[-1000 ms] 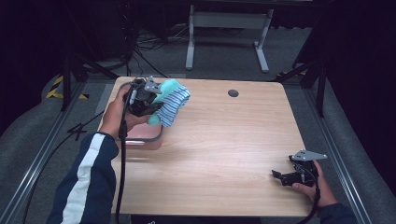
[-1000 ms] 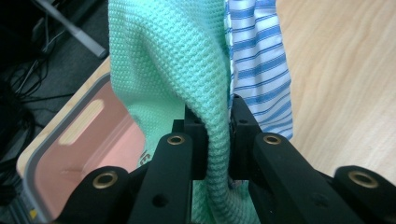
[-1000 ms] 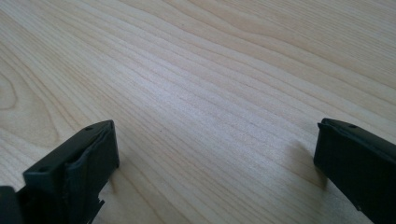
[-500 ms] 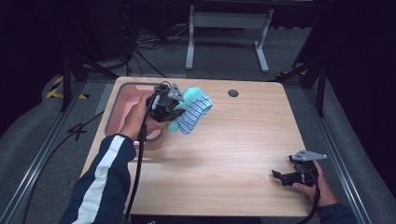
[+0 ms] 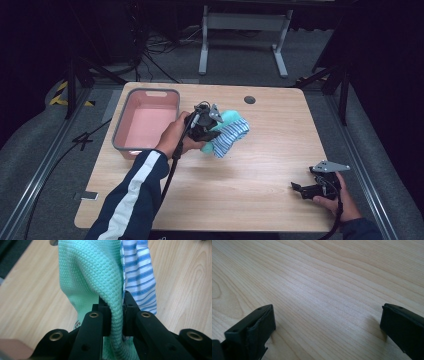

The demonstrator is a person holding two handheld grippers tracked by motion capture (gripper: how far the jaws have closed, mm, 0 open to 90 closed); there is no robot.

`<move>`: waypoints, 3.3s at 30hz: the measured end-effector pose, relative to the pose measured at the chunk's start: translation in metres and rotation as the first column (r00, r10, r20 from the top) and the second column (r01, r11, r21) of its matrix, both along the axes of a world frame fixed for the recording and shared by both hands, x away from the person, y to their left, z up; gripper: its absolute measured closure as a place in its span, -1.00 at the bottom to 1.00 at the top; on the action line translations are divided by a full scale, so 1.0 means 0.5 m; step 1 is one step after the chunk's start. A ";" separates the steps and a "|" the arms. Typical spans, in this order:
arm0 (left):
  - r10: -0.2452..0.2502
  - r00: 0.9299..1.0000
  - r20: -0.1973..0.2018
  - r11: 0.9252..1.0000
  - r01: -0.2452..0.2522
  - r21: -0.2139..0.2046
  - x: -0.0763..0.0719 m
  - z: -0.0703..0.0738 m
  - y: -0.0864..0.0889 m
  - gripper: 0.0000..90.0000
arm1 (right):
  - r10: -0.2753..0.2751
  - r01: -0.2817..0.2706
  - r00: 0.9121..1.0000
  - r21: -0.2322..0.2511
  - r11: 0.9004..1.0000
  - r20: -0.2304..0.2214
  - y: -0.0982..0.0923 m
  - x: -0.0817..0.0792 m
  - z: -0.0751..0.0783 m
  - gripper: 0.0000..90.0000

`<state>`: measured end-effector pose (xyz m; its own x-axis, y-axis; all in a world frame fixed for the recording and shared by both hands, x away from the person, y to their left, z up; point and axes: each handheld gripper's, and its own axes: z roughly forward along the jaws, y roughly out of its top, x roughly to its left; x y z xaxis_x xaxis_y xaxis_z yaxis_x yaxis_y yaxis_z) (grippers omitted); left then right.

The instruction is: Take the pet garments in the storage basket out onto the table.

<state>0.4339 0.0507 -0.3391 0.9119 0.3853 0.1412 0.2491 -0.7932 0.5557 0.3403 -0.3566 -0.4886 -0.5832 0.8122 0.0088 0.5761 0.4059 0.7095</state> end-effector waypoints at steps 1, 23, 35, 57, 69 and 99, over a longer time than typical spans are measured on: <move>0.000 1.000 -0.002 1.000 0.000 0.004 0.001 -0.008 -0.005 0.82 | 0.000 0.000 1.000 0.000 1.000 0.000 0.000 0.000 0.000 -0.99; 0.026 0.993 -0.115 0.998 -0.020 0.058 0.015 -0.173 -0.068 0.71 | 0.000 0.000 1.000 0.001 1.000 0.000 0.000 0.000 0.000 -0.99; 0.042 0.994 -0.099 0.998 -0.047 -0.048 0.004 -0.171 -0.055 0.05 | 0.003 -0.003 1.000 0.003 1.000 0.002 -0.001 -0.001 0.000 -0.99; -0.020 1.000 0.003 0.993 0.021 -0.114 -0.058 -0.088 -0.004 -0.36 | 0.003 -0.003 1.000 0.003 1.000 0.002 -0.001 -0.001 0.000 -0.99; -0.047 0.998 0.039 0.997 0.049 -0.064 -0.098 -0.081 0.029 -0.49 | 0.002 -0.002 1.000 0.003 1.000 0.002 -0.001 -0.001 0.000 -0.99; -0.068 0.994 0.080 0.997 0.069 -0.015 -0.184 -0.137 0.153 -0.45 | 0.002 -0.002 1.000 0.003 1.000 0.002 -0.001 -0.001 0.000 -0.99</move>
<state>0.3418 0.1274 -0.4074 0.9225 0.3251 0.2080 0.1489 -0.7969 0.5854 0.3397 -0.3570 -0.4886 -0.5846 0.8113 0.0101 0.5740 0.4048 0.7118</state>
